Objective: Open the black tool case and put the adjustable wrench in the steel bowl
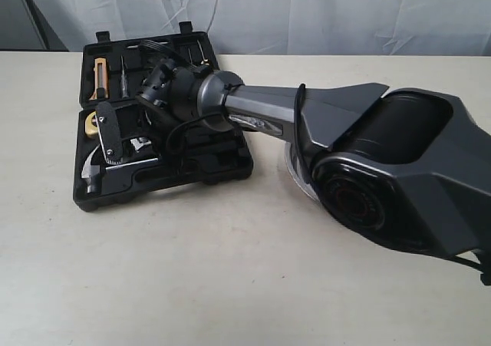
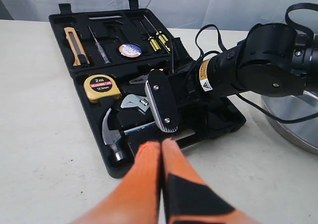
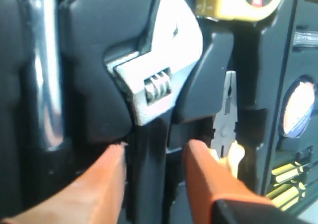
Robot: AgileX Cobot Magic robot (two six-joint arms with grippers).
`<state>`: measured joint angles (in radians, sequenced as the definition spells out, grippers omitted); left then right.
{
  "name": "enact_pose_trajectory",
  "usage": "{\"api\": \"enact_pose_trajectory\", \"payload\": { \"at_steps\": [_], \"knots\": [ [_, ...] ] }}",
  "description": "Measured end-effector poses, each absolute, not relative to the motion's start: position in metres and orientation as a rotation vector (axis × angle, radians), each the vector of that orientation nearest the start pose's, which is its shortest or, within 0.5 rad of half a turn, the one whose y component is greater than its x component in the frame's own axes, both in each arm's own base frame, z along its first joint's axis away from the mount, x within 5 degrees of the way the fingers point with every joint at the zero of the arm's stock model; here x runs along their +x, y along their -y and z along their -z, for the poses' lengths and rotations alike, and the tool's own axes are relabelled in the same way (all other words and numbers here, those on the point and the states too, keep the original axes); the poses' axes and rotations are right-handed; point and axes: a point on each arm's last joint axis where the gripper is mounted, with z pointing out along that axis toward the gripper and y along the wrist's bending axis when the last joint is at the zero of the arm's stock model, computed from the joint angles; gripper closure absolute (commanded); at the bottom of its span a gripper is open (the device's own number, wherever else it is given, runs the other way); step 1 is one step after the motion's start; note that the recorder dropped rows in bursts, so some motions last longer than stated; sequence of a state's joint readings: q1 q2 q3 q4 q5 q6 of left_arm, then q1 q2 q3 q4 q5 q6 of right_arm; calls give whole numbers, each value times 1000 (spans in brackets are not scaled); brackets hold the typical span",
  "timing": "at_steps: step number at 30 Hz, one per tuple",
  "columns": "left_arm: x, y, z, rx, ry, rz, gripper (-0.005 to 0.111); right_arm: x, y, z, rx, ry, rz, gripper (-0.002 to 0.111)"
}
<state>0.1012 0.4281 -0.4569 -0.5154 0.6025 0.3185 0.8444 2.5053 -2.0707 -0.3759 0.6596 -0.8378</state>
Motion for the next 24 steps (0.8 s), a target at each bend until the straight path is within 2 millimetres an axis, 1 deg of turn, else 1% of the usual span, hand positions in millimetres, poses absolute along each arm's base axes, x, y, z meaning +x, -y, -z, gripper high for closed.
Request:
{"api": "enact_pose_trajectory", "payload": {
  "at_steps": [6, 9, 12, 14, 18, 24],
  "knots": [
    [87, 17, -290, -36, -1988, 293, 107, 376, -393, -121, -2083, -1485, 384, 69],
    [87, 17, -290, -36, -1988, 293, 107, 376, -394, -115, -2089, -1478, 385, 69],
    [87, 17, -290, -35, -1989, 294, 107, 377, -394, -113, -2087, -1469, 386, 69],
    [87, 17, -290, -35, -1989, 294, 107, 377, -395, -112, -2082, -1460, 386, 75],
    [87, 17, -290, -35, -1989, 294, 107, 377, -395, -108, -2086, -1460, 384, 108],
    [87, 17, -290, -35, -1989, 294, 107, 378, -396, -109, -2078, -1454, 381, 108]
  ]
}}
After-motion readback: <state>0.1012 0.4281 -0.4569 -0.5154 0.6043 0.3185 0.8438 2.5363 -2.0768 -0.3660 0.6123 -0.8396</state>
